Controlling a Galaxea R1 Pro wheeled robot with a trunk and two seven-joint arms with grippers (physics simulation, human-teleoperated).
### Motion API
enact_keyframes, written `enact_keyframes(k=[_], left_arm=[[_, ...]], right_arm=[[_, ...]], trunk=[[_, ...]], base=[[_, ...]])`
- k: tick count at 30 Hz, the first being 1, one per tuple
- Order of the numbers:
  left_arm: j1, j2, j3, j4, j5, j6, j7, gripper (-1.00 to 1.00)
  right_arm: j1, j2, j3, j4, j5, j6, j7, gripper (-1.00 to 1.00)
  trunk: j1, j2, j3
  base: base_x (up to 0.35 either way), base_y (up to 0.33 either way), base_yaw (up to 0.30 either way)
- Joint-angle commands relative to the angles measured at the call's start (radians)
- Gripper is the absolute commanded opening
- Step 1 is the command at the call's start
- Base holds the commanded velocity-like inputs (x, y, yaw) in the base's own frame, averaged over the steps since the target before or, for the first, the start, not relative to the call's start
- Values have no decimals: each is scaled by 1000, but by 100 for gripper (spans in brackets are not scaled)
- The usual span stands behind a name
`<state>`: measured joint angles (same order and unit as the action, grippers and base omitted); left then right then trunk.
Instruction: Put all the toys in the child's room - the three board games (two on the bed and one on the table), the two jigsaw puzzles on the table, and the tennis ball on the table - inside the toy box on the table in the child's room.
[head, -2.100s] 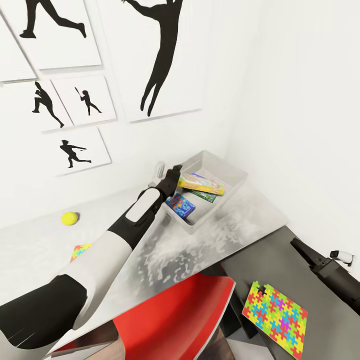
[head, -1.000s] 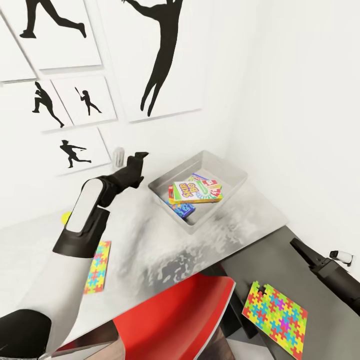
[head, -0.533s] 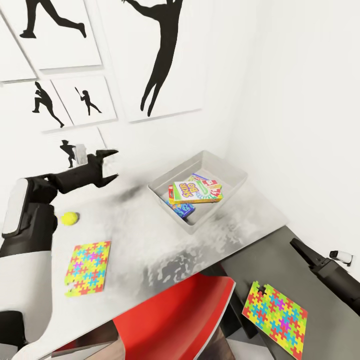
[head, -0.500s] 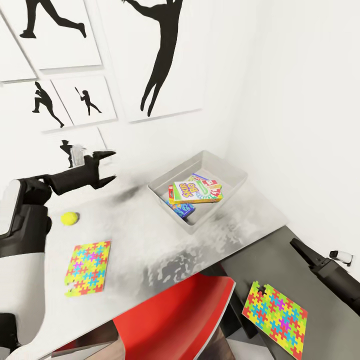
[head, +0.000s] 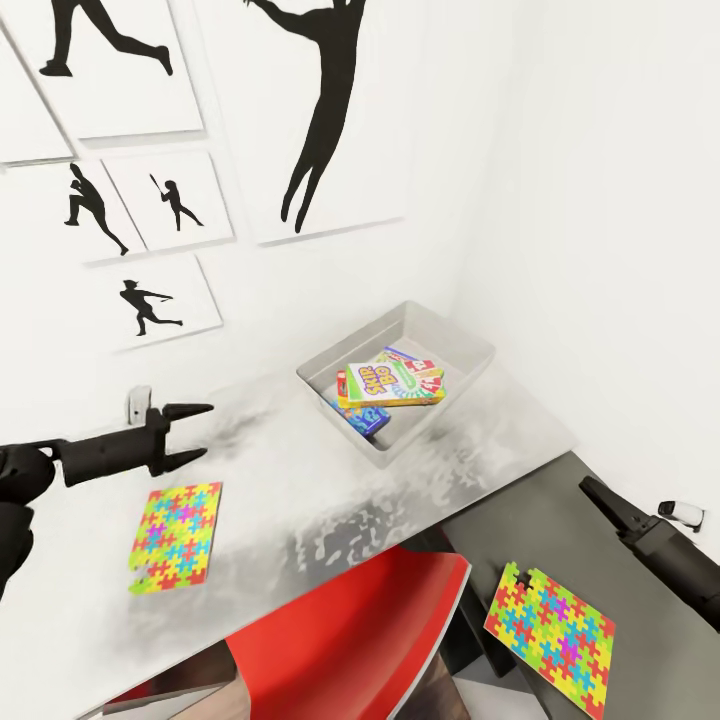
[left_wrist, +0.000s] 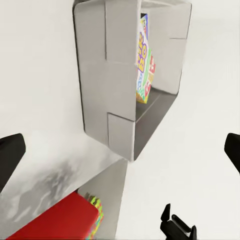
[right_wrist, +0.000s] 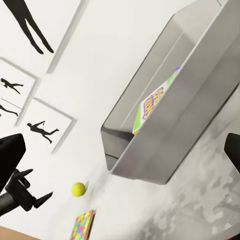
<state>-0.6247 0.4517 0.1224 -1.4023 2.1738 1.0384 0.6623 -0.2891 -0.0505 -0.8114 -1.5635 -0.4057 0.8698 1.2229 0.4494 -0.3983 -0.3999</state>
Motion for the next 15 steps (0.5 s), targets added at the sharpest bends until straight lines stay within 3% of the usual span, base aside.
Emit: enact_keyframes(k=[1, 3, 7, 9, 15], left_arm=[[32, 5, 20, -1, 12, 4, -13, 100], [75, 19, 52, -2, 14, 9, -45, 100], [173, 114, 70, 0, 17, 9, -80, 100], [215, 145, 68, 0, 24, 9, -93, 100], [303, 187, 69, -2, 46, 9, -115, 100]], right_arm=[[-1, 0, 0, 0, -2, 6, 2, 100], [-1, 0, 0, -1, -2, 7, 1, 100], [-1, 5, 4, -1, -2, 6, 1, 100], [-1, 7, 5, -1, -1, 6, 1, 100], [-1, 9, 27, -1, 1, 6, 0, 100]], trunk=[[1, -2, -2], [1, -2, -2], [1, -2, -2], [1, -2, -2], [1, -2, -2]], base=[[0, 0, 0], [0, 0, 0], [0, 0, 0], [0, 0, 0], [0, 0, 0]])
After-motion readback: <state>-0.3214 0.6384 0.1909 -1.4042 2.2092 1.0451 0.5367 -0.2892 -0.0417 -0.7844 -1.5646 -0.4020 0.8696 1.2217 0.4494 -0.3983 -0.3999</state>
